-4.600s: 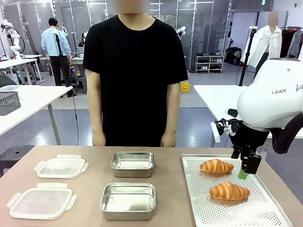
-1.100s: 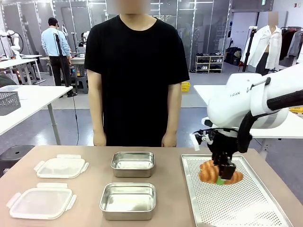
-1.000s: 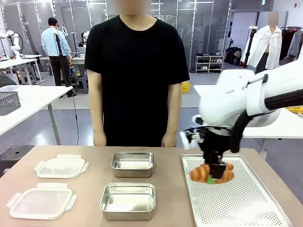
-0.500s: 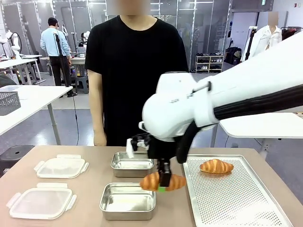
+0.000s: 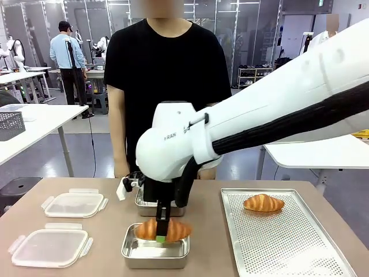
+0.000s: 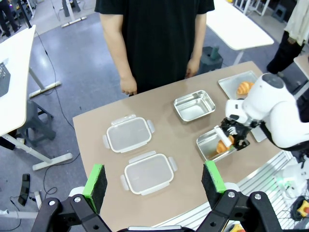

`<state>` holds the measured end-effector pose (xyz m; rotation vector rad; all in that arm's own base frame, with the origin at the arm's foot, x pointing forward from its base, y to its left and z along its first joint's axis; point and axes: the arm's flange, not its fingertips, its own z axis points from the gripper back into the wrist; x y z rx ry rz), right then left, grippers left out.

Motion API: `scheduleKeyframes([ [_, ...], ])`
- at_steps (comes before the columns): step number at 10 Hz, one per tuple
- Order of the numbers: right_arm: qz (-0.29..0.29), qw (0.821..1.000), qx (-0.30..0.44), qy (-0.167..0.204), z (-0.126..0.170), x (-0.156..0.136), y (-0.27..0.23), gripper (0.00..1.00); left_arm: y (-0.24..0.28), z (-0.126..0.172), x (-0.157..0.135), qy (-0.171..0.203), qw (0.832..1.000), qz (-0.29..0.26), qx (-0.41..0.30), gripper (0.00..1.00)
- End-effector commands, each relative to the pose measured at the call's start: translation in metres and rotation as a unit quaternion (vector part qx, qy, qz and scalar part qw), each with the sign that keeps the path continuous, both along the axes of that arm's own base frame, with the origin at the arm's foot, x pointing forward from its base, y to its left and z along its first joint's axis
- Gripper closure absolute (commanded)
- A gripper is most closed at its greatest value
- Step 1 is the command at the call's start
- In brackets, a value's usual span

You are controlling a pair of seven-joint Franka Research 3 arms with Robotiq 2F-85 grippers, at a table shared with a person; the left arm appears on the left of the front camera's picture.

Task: Place the bread into the airtight container.
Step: Pick up a Butter Roll and place it into an empty Airtight Container.

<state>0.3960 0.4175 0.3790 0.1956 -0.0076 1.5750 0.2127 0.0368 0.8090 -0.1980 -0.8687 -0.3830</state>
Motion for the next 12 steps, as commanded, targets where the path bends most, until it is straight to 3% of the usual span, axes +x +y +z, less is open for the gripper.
scheduleKeyframes([
  [1,-0.02,1.0,-0.005,-0.019,-0.008,0.012,0.016,0.51,0.0,0.001,0.0,-0.001,1.0,-0.001,0.0,0.0],
  [5,-0.035,0.999,-0.002,-0.002,-0.025,0.03,0.018,0.51,0.0,0.001,0.0,-0.001,1.0,-0.001,0.0,0.0],
  [7,-0.042,0.999,-0.009,0.008,-0.027,0.033,0.019,0.34,0.0,0.001,0.0,-0.001,1.0,-0.001,0.0,0.0],
  [8,-0.042,0.999,-0.013,0.012,-0.026,0.032,0.019,0.13,0.0,0.001,0.0,-0.001,1.0,-0.001,0.0,0.0],
  [9,-0.037,0.999,-0.014,0.014,-0.026,0.03,0.021,0.0,0.0,0.001,0.0,-0.001,1.0,-0.001,0.0,0.0],
  [12,-0.043,0.999,-0.012,0.008,-0.024,0.027,0.019,0.0,0.0,0.001,0.0,-0.001,1.0,-0.001,0.0,0.0],
])
